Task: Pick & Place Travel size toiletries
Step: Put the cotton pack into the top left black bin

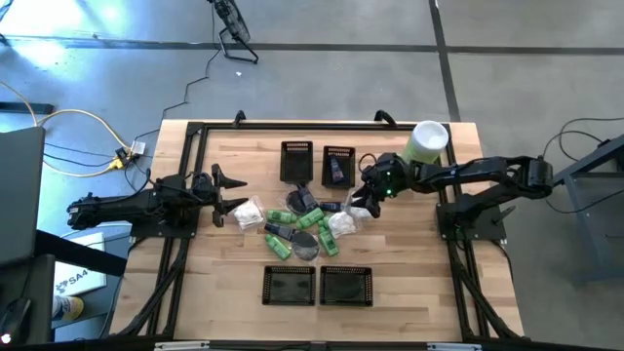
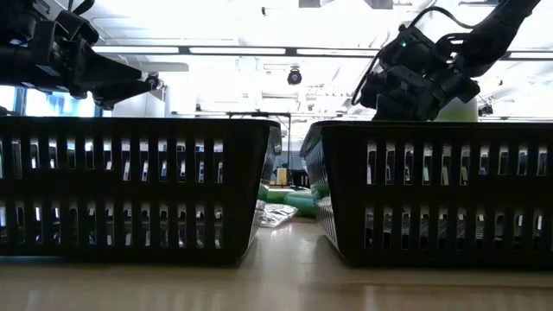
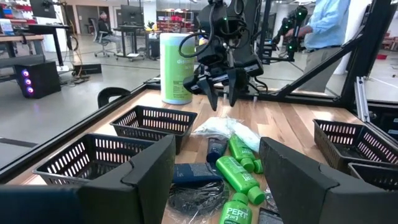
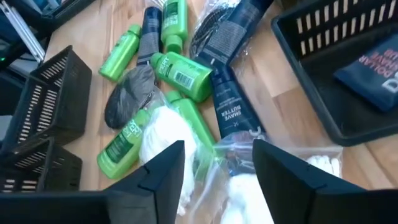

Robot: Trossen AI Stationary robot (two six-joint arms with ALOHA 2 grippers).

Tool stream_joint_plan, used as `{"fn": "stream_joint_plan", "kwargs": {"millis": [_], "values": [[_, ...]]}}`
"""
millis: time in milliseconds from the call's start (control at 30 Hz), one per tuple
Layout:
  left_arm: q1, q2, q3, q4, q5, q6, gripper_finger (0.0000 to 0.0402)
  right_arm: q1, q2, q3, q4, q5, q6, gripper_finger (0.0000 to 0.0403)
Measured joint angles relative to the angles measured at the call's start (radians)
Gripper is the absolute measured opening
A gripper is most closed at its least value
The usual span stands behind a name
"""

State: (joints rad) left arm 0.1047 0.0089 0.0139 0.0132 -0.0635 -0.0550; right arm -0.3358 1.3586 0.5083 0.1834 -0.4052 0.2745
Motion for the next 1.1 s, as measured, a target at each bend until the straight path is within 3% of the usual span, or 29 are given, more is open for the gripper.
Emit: {"fn": "stream_joint_plan", "kwargs": {"millis": [533,800,967,1100], "values": [[0.000,0.000,0.000,0.000,0.000,-0.056,0.0230,-0.090,0.000,0.000,-0.118,-0.200,-0.016,0.0166],[0.000,0.000,0.000,0.000,0.000,-0.046,0.0230,-0.026,0.001,0.000,-0.116,-0.138,-0.018,0.0162],[0.000,0.000,0.000,0.000,0.000,-0.044,0.0230,0.035,0.001,0.000,-0.110,0.013,-0.050,0.0162],[0.000,0.000,0.000,0.000,0.000,-0.044,0.0230,0.061,0.006,0.000,-0.104,0.071,-0.065,0.0162]]}}
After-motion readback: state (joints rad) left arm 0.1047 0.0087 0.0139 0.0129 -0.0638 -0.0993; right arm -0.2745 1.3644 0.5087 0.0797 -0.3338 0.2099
